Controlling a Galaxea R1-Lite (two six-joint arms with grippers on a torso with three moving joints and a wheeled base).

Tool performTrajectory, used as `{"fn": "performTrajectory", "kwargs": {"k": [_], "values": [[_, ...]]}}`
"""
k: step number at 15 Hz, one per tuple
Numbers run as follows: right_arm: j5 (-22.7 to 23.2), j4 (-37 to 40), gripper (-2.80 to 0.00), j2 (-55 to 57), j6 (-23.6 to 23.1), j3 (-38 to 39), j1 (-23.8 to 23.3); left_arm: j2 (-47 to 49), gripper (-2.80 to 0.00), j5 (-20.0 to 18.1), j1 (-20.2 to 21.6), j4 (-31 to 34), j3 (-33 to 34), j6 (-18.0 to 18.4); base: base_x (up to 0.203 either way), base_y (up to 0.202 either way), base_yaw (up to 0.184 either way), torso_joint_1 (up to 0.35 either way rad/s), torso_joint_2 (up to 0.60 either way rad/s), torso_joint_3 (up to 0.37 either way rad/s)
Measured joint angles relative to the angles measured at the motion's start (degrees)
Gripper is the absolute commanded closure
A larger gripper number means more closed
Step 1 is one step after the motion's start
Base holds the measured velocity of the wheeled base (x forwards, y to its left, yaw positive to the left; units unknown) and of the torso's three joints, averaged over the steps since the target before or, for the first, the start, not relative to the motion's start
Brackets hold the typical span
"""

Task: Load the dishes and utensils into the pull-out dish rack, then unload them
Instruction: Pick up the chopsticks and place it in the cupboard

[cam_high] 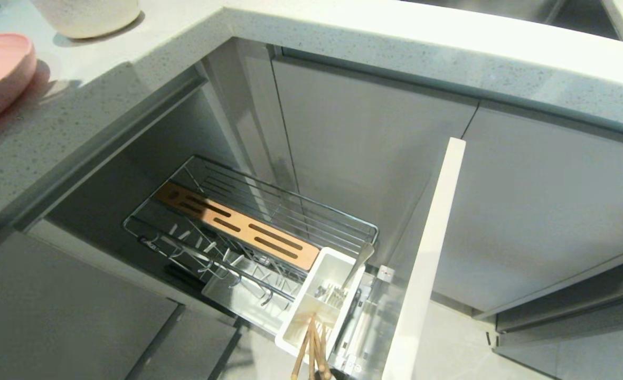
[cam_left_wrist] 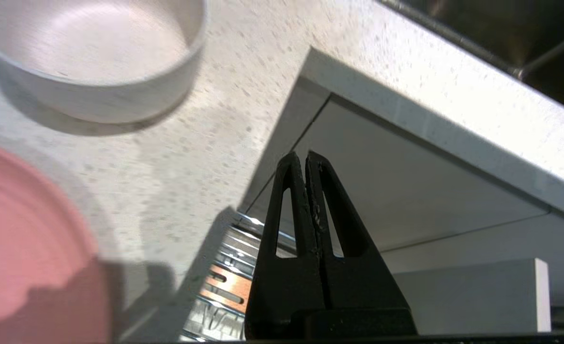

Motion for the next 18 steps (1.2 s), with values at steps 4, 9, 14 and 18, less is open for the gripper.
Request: {"fn": "performTrajectory", "kwargs": {"k": [4,9,14,18], "values": [[0.0,0.0,0.0,0.0,0.0,0.0,0.0,-3.9,0.0,-8.5,7.9,0.7,0.0,0.0,0.0,0.0,0.0,0.0,0.0,0.0],[0.0,0.0,0.0,0.0,0.0,0.0,0.0,-9.9,0.0,-20.3,18.6,5.8,0.1,-0.5,0.0,0.0,0.0,0.0,0.0,0.0],[0.0,0.0,0.0,0.0,0.0,0.0,0.0,-16.6,0.0,-37.0,33.8,12.4,0.1,-2.2,0.0,0.0,0.0,0.0,0.0,0.0],[0.0,0.0,0.0,0.0,0.0,0.0,0.0,-21.6,0.0,-44.9,41.3,23.4,0.0,-6.0,0.0,0.0,0.0,0.0,0.0,0.0]]}}
